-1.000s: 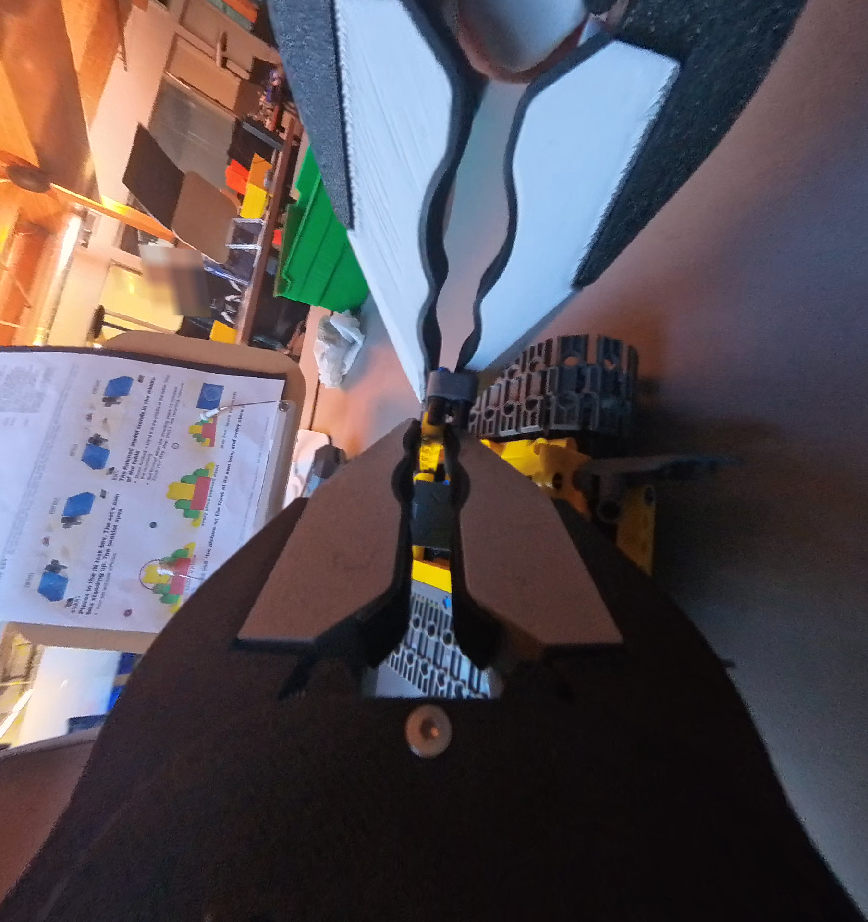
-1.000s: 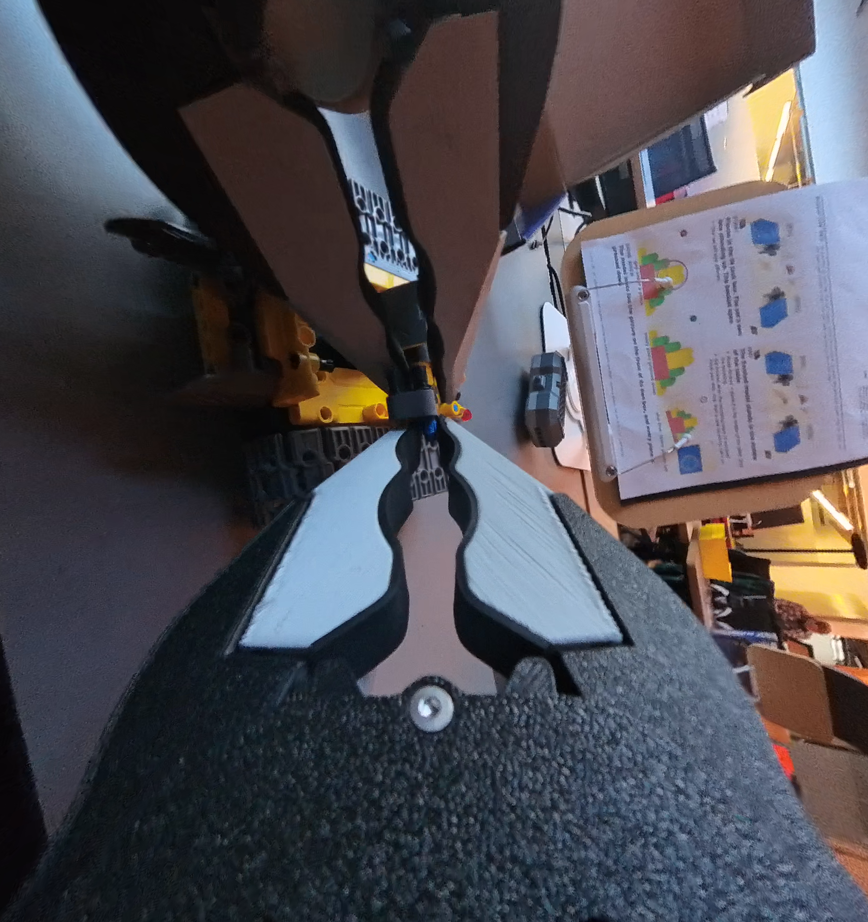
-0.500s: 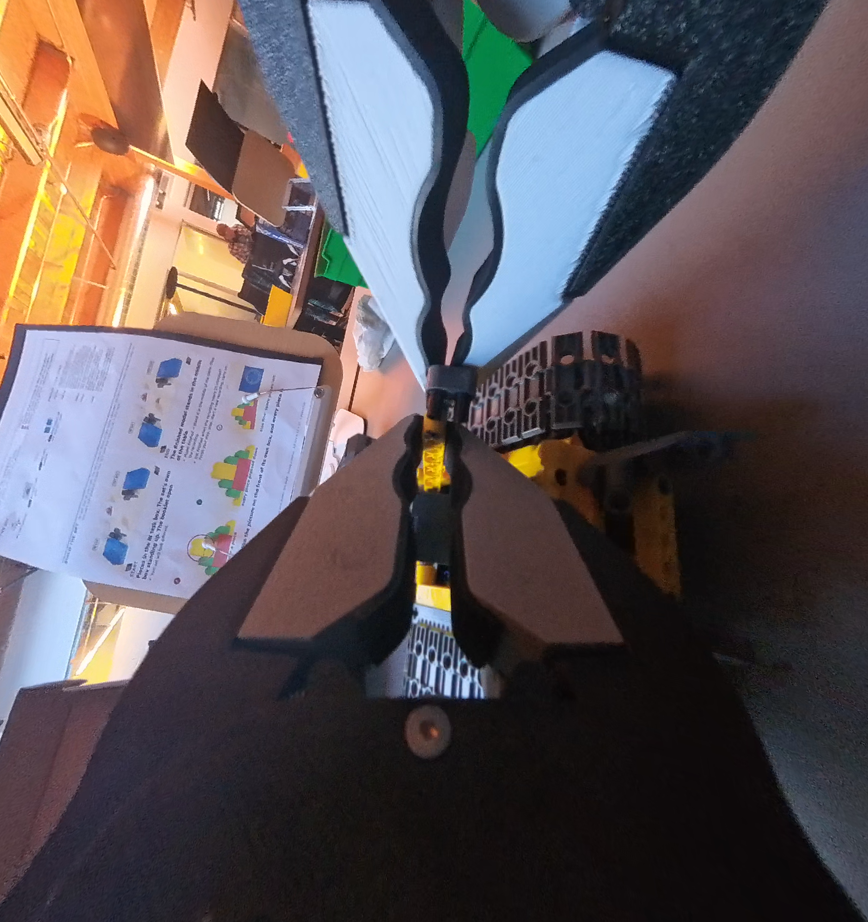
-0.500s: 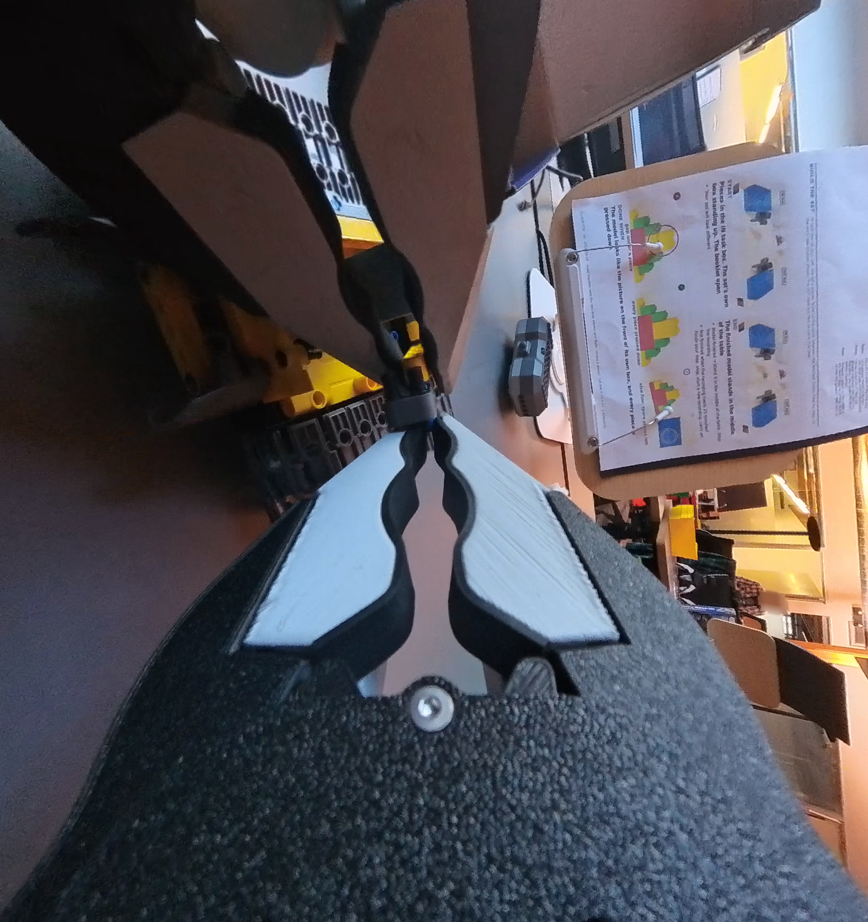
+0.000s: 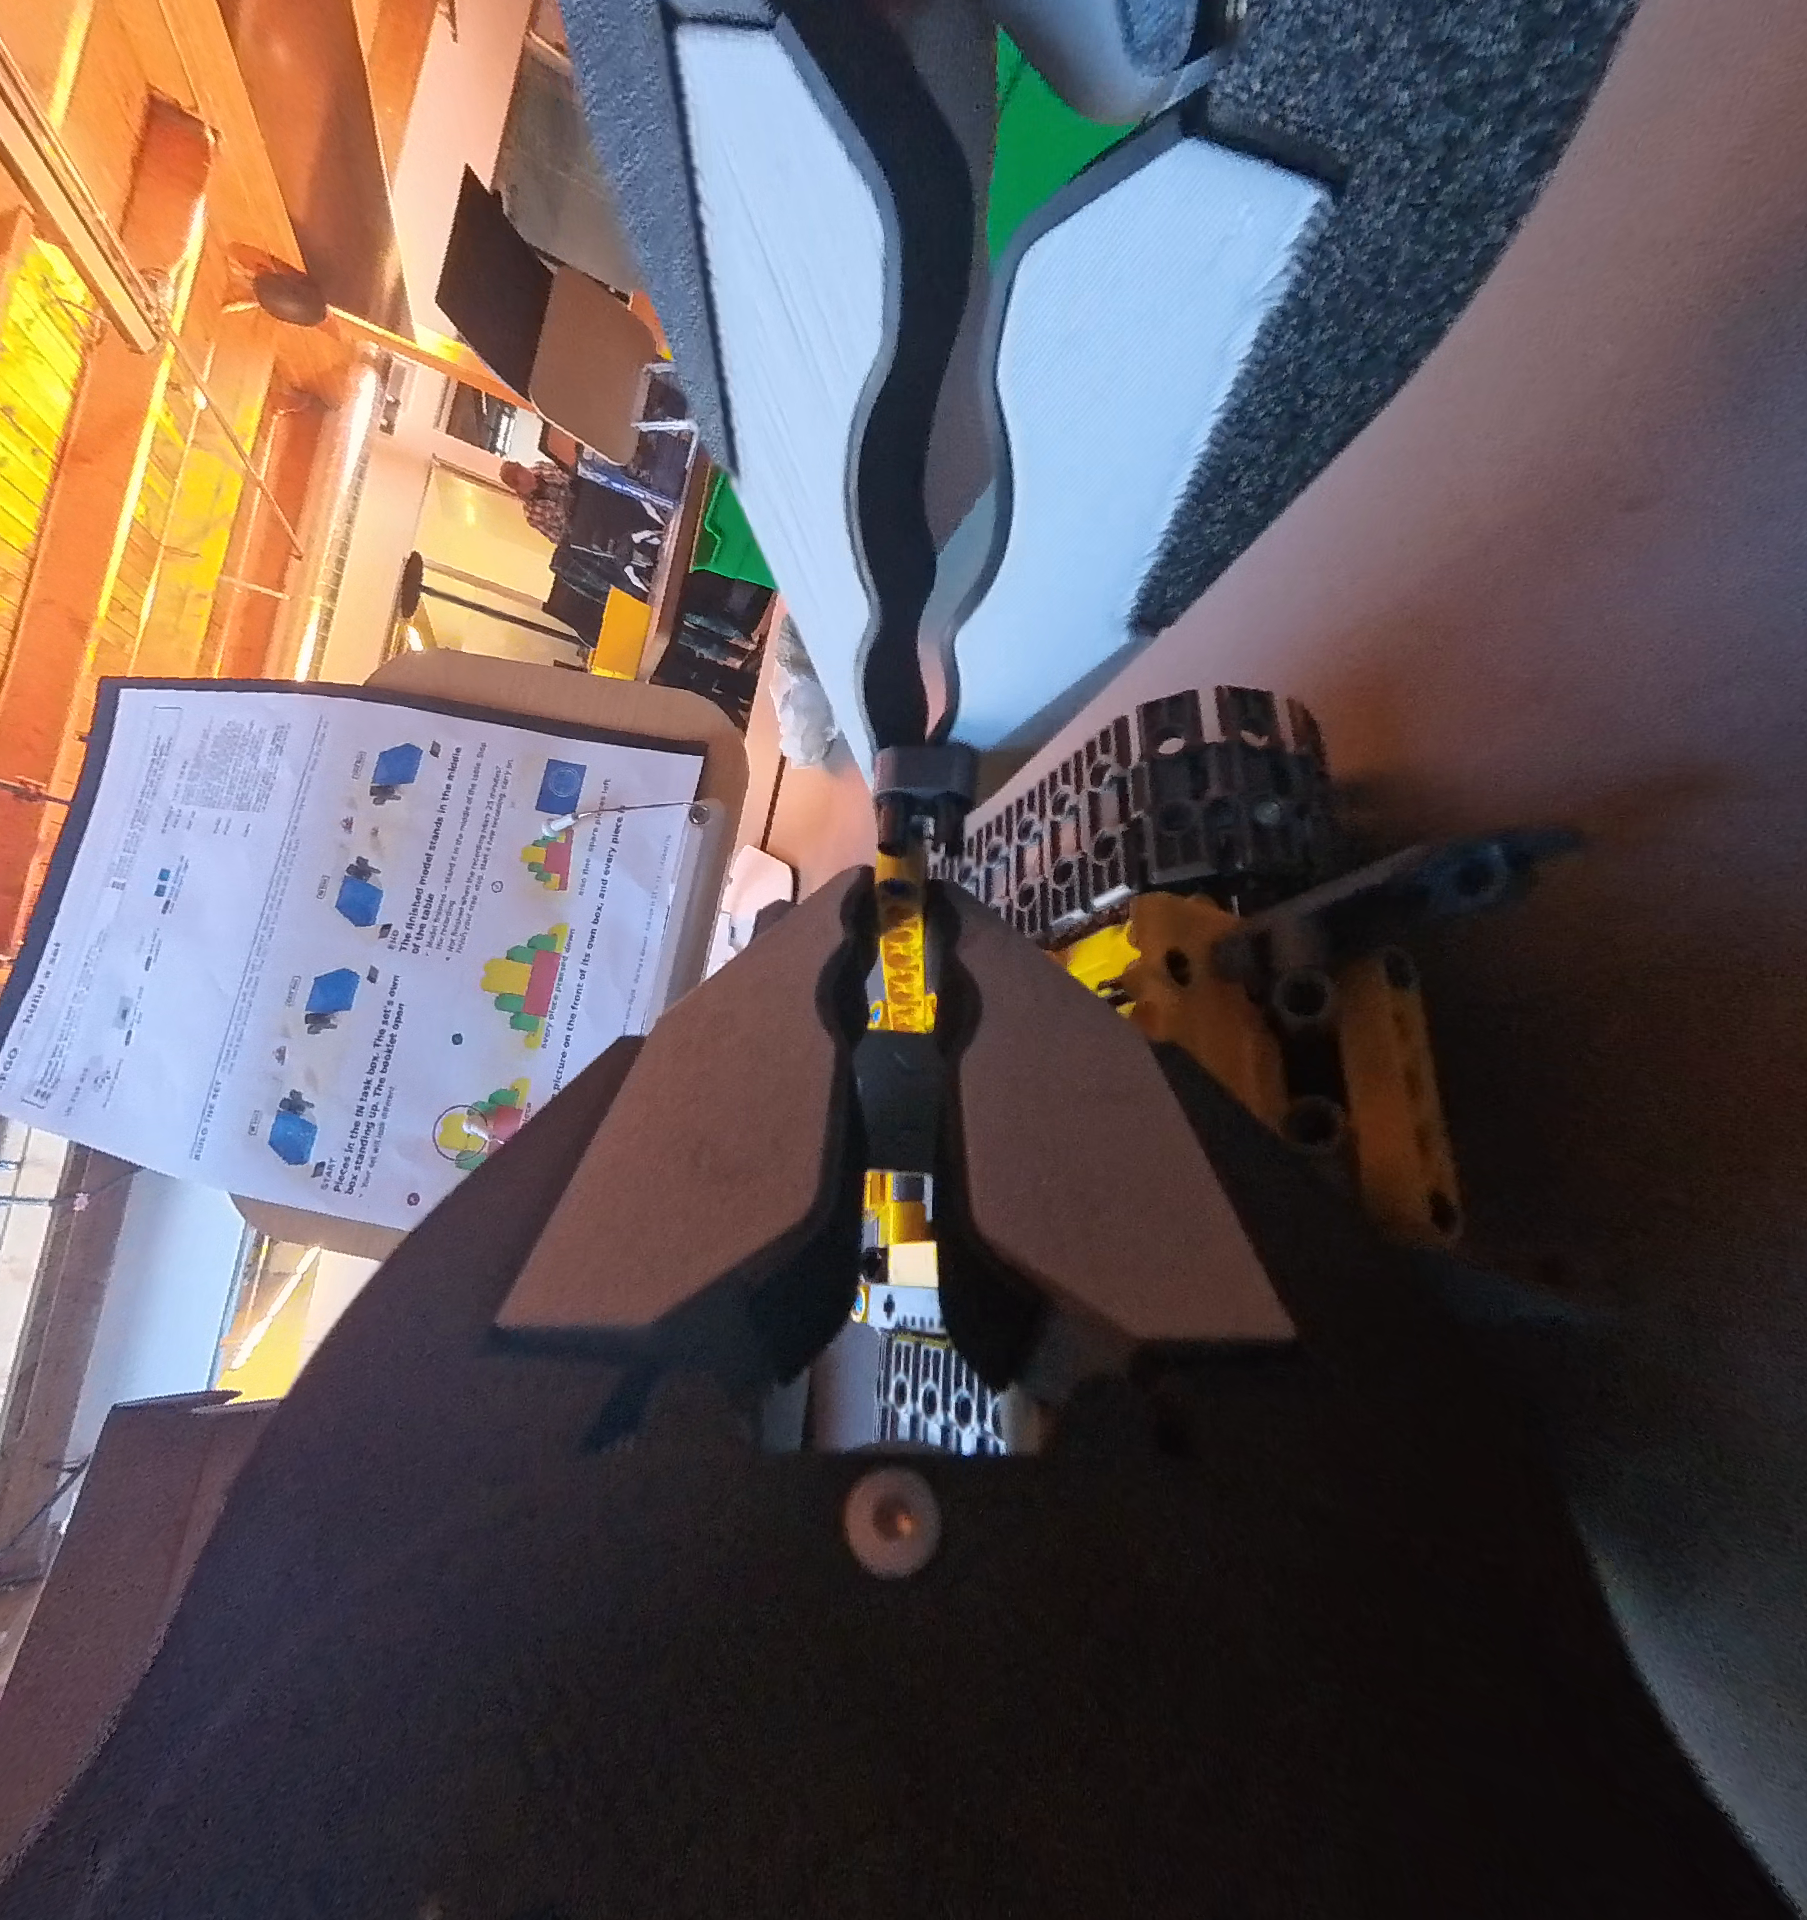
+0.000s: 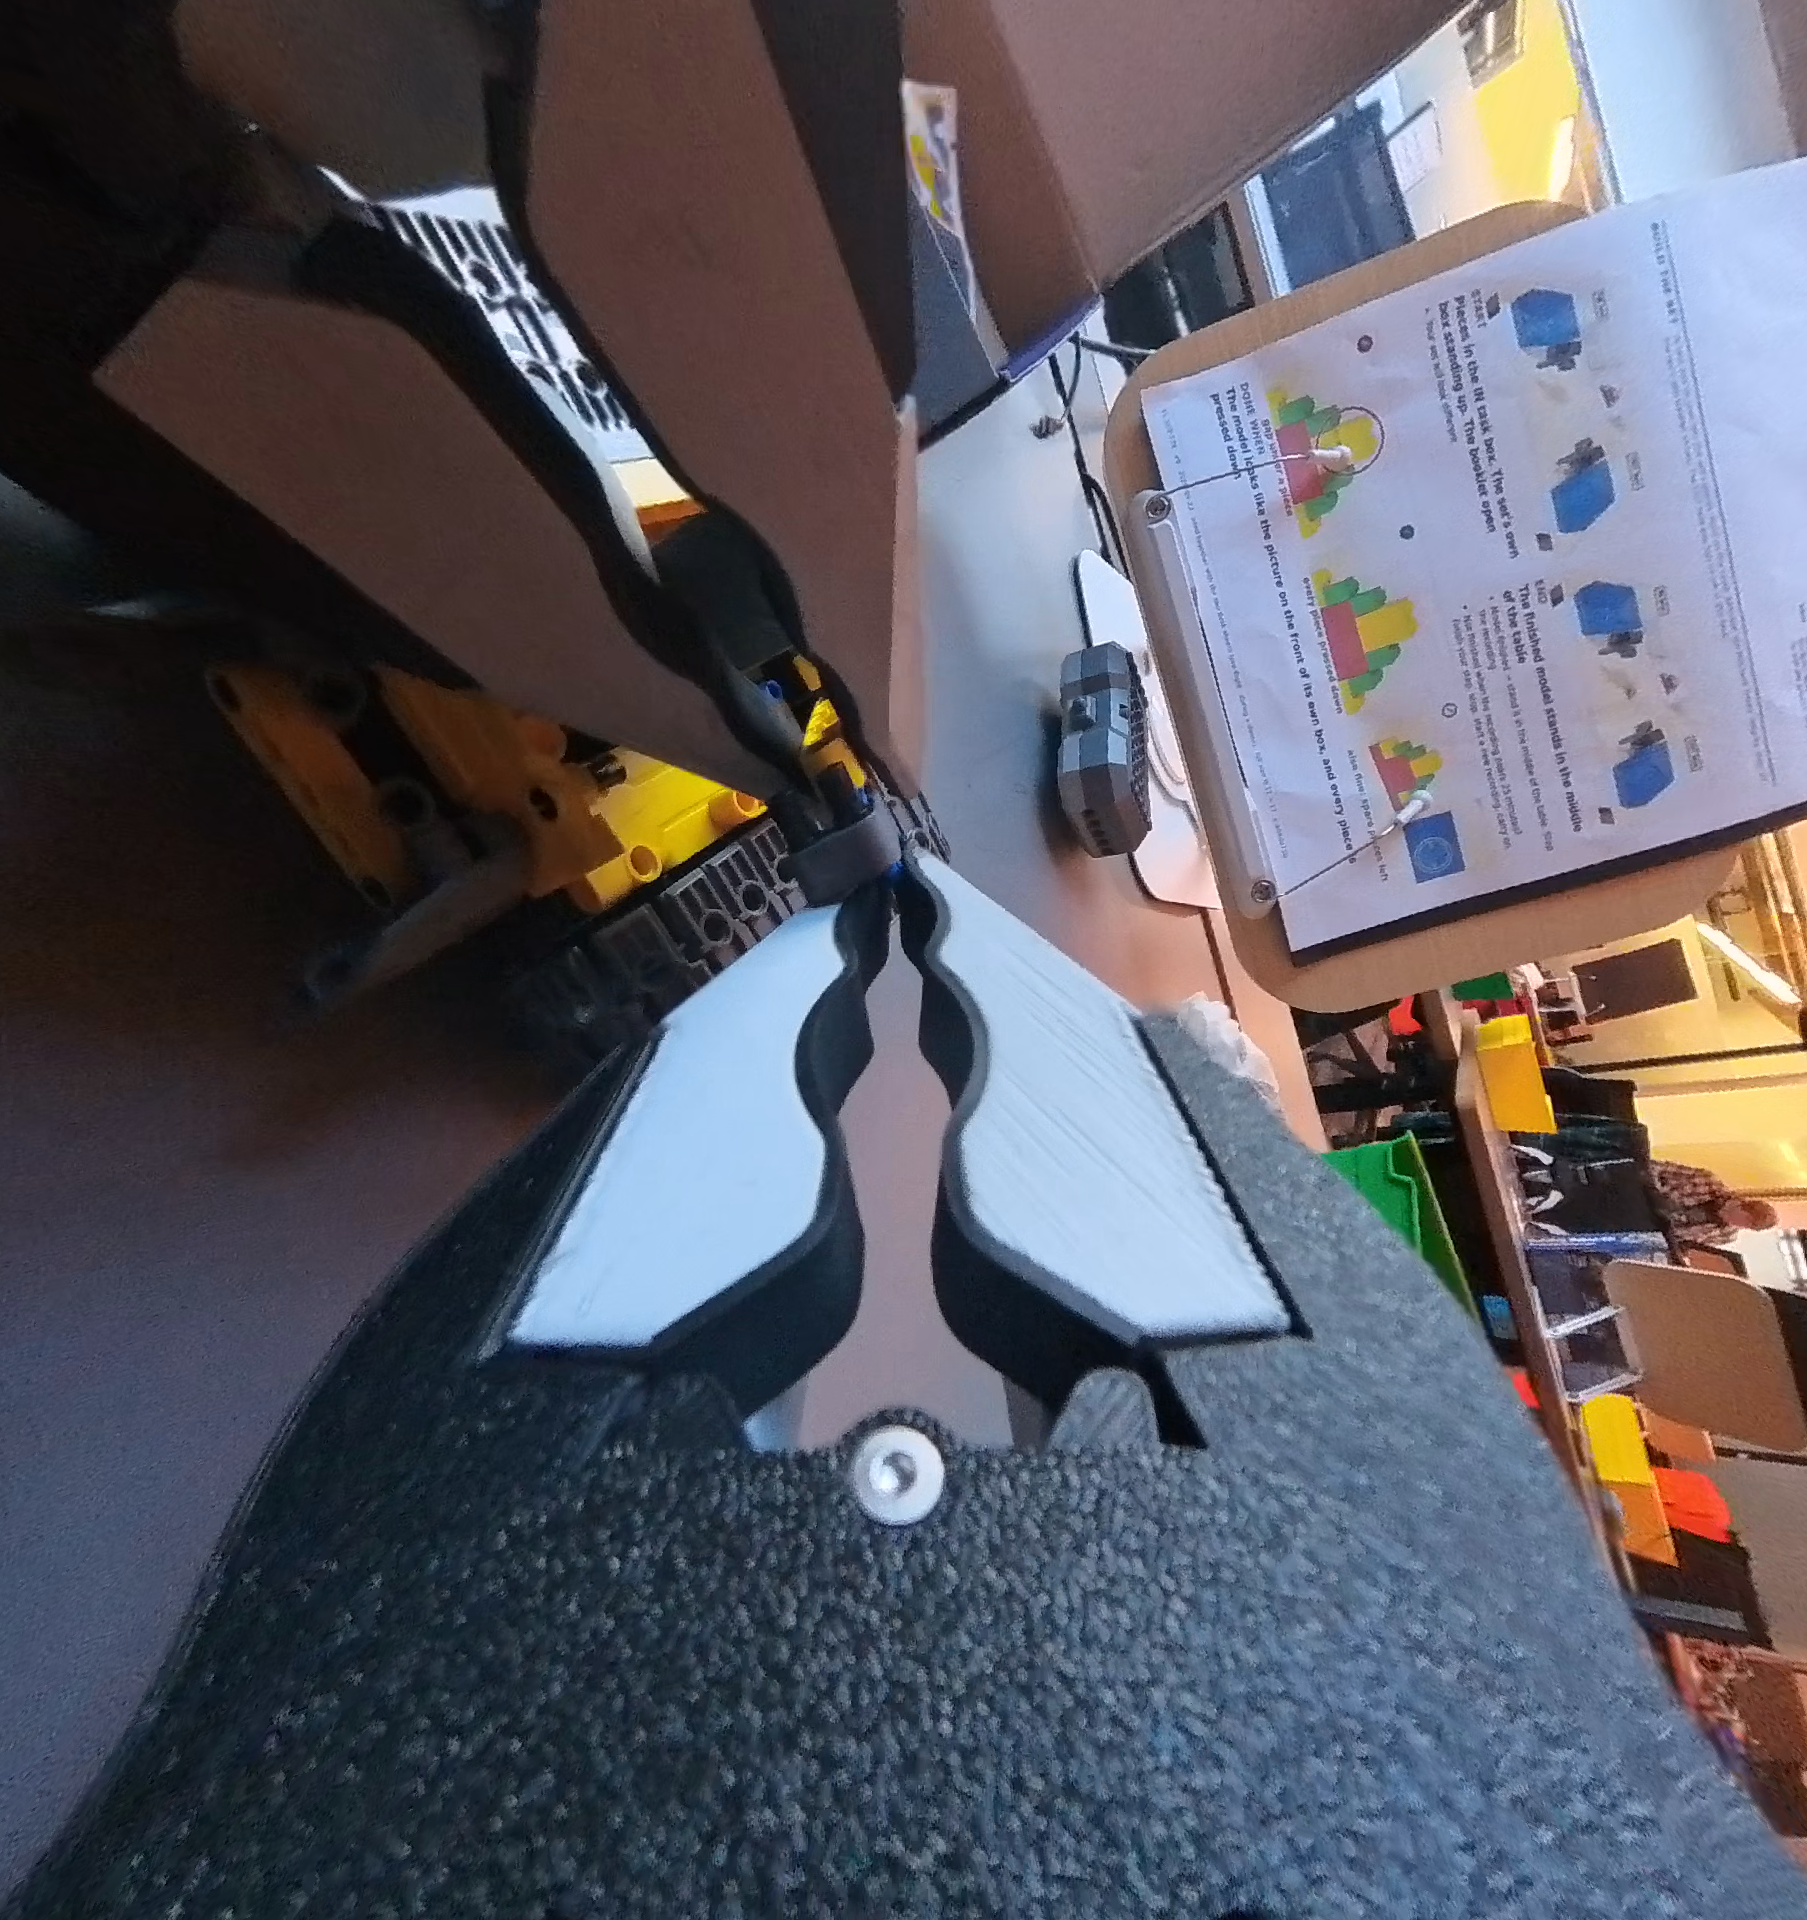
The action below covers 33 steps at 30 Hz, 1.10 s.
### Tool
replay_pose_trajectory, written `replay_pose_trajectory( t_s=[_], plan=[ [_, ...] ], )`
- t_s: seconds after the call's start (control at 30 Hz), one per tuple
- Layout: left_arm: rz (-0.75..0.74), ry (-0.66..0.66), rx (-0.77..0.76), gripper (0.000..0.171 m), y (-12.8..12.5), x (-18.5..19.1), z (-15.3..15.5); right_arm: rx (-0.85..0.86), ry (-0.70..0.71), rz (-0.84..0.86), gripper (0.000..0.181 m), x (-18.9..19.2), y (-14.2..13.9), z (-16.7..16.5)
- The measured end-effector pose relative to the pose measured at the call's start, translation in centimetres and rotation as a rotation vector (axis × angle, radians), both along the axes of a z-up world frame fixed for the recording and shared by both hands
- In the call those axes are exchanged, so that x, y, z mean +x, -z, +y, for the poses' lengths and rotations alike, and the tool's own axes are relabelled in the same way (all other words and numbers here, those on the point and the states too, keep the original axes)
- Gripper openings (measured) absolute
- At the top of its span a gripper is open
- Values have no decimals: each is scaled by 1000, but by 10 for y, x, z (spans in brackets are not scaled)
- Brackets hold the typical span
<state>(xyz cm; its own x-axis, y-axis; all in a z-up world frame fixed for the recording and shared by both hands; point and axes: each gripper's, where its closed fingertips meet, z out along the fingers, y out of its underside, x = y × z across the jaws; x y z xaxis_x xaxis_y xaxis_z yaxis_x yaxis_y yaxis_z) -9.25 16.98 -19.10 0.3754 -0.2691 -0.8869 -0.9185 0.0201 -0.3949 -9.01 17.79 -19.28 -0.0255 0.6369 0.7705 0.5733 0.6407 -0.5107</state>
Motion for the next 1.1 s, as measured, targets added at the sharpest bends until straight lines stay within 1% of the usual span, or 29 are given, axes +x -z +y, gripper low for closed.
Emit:
replay_pose_trajectory(
  t_s=[0.17,0.2,0.23,0.27,0.3,0.33,0.37,0.4,0.47,0.53,0.63,0.73,0.8,0.83,0.9,0.93,1.03,1.1],
  plan=[
    [-15,-3,16,5,-1,0,1,-43,23,27,0,-1,0,6],
    [-12,5,21,5,-2,0,-1,-21,100,21,0,4,0,22],
    [-31,54,44,5,-5,6,-9,7,270,-1,0,22,1,60],
    [-35,82,58,5,-6,11,-17,-101,361,18,0,41,6,90],
    [-33,91,53,5,-3,12,-22,-297,367,62,0,53,9,102],
    [-57,91,54,5,-5,11,-23,-453,322,87,0,58,8,99],
    [-59,76,47,6,-5,6,-21,-535,262,108,0,57,3,89],
    [-45,60,47,6,-4,2,-17,-545,217,129,0,54,-3,80],
    [-29,59,49,6,-4,0,-12,-529,203,105,0,51,0,69],
    [-39,78,37,6,-4,2,-11,-502,166,135,0,48,1,60],
    [-56,83,22,6,-4,2,-10,-482,155,156,0,51,7,58],
    [-69,90,5,6,-4,2,-10,-519,164,134,0,55,19,58],
    [-49,97,3,5,-3,3,-10,-538,125,119,0,54,26,52],
    [-37,99,7,5,-3,4,-10,-560,94,107,4,52,28,46],
    [-20,99,8,5,-2,4,-9,-598,36,99,29,48,27,32],
    [-18,99,6,6,-2,5,-9,-584,-10,100,37,44,22,22],
    [-35,101,-6,6,-2,6,-8,-495,-108,60,40,34,8,-7],
    [-40,105,-15,5,-2,7,-7,-499,-149,53,39,26,1,-25]
  ],
)
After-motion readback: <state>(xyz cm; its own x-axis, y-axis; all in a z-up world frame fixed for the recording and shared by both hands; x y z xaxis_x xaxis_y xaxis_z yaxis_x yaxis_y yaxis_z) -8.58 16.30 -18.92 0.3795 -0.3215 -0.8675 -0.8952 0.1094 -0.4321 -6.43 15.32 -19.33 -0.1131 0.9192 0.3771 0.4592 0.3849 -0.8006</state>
